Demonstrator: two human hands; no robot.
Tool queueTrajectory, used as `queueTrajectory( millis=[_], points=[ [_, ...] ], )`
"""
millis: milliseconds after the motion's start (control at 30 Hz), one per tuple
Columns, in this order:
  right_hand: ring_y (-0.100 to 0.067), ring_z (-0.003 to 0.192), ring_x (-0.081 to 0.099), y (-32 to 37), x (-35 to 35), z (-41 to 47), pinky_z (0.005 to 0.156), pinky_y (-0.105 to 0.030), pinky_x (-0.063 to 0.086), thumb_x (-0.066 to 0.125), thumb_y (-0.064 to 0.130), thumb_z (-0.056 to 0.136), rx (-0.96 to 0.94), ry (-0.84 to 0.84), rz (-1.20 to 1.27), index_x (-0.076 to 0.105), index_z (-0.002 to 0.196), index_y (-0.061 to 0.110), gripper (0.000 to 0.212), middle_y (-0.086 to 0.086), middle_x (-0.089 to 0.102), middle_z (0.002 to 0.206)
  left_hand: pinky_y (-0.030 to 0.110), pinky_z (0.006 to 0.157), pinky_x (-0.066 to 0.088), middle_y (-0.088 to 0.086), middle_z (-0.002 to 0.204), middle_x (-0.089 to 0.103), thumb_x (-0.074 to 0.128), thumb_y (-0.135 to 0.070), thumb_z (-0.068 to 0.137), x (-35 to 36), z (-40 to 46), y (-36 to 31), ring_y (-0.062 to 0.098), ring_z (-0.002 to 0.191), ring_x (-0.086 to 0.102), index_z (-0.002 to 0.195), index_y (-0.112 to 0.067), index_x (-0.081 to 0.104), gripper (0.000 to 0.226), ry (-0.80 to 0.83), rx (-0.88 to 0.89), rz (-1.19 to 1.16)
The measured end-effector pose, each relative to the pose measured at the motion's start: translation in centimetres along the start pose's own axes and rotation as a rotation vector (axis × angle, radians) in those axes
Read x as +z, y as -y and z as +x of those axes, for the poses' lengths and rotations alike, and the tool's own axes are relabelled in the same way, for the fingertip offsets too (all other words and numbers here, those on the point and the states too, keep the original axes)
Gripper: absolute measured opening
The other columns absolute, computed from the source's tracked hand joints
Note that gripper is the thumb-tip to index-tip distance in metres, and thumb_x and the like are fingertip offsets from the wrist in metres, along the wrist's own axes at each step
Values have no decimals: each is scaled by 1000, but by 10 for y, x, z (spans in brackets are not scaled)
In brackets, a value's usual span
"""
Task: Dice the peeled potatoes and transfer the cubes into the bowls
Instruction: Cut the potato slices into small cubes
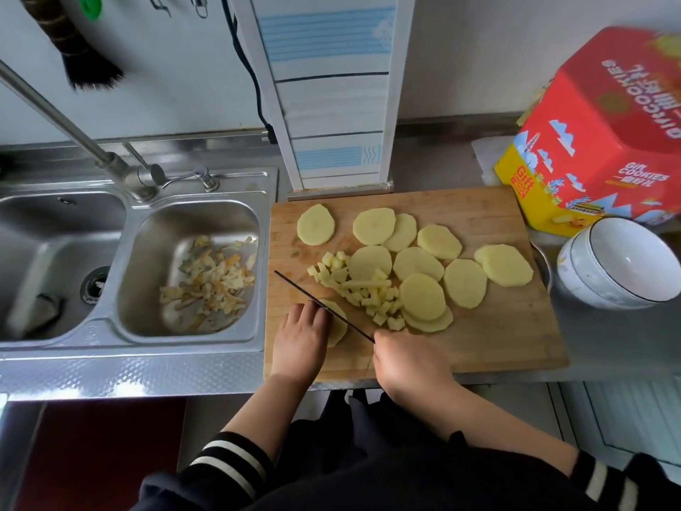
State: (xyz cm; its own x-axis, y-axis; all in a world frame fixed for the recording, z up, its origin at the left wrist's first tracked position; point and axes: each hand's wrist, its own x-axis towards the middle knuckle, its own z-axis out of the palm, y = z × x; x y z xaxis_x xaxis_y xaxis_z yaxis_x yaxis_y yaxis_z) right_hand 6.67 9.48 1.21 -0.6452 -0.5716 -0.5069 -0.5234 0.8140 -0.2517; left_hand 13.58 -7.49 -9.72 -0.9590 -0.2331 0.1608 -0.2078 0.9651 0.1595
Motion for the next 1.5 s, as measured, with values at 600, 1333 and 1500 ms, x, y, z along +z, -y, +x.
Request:
queueTrajectory(
  millis=[600, 1333, 1500],
  points=[
    [-23, 76, 53, -3, 1, 31, 62, -30, 40, 44, 13, 99, 84, 67, 70, 57, 94, 13, 14, 3, 43, 70, 38, 58, 46, 10, 89, 59, 45, -11, 79, 0, -1, -2, 31, 75, 51, 88, -7, 64, 22, -53, -35, -81],
    [-29, 91, 62, 2, -1, 0, 63, -33, 35, 39, 6, 96, -1, 75, 2, 54, 107, 13, 20, -6, 65, 99, 38, 61, 50, 11, 95, 61, 46, -12, 82, 3, -9, 3, 31, 85, 51, 98, -5, 68, 28, -13, -35, -109],
    [-28, 95, 62, 7, -5, 1, 66, -33, 38, 40, -1, 92, 31, 137, 1, 54, 108, 12, 25, -6, 64, 103, 39, 61, 50, 12, 94, 61, 46, -9, 81, 3, -8, 3, 31, 83, 51, 97, -4, 67, 27, -35, -23, -116]
  ],
)
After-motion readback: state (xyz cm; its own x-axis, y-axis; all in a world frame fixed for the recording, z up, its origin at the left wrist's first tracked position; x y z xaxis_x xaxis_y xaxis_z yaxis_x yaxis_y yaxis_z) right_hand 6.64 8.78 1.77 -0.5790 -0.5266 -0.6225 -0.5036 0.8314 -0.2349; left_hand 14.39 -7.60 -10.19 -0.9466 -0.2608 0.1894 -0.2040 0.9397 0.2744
